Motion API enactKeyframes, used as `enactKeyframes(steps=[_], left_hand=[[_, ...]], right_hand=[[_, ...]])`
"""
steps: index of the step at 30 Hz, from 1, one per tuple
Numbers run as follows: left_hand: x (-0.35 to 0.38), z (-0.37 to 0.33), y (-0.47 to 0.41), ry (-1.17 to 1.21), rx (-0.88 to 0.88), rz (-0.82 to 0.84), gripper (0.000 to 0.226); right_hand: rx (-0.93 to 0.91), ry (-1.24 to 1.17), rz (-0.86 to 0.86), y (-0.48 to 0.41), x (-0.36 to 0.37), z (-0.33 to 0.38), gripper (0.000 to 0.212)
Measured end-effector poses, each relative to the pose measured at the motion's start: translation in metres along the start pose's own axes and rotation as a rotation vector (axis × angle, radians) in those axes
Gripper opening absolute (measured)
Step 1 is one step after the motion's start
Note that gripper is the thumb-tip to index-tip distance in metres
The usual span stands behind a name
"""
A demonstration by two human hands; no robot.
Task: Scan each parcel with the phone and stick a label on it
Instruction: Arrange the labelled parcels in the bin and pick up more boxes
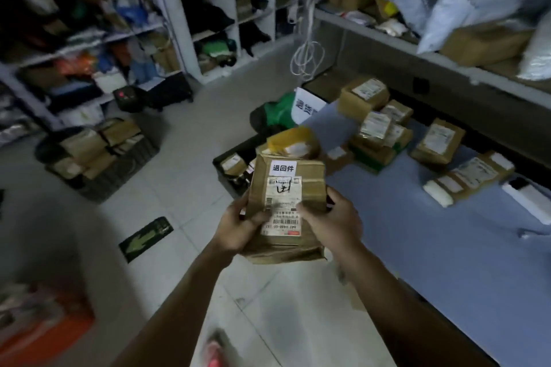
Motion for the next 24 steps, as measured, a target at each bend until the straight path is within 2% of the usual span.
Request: enactKeyframes(steps=[5,9,12,15,18,24], left_hand=[[-0.149,0.014,-0.023,-0.013,-0.003,-0.047,0.042],[-0.232,0.028,-0.057,-0.023,-0.102,-0.044,0.050],[-0.270,0.040,-0.097,-0.070,-0.117,0.017,0.038],[-0.296,0.051,-0.149,-0.078,-0.208,0.039,0.053],[-0.318,0.058,-0.210,-0.081,-0.217,0.143,0.052],[-0.358,0.064,-0.341,-0.100,-0.340,0.157,0.078]], right_hand=[[0.087,-0.037,0.153,-0.011,0.135,0.072,0.044],[0.139,-0.092,0.223,-0.024,0.215,0.104,0.047],[0.193,-0.121,0.249,-0.047,0.259,0.115,0.041],[0.237,-0.156,0.254,-0.086,0.295,0.121,0.035],[0.297,-0.180,0.246,-0.142,0.333,0.122,0.033],[0.458,-0.245,0.240,-0.258,0.398,0.131,0.046]])
Point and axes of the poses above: each hand's wrist, its own y-axis away from the middle knuckle, its own x-axis out of the palm, z = x × y, the point moved 1 cm from there along -y, towards the middle knuckle
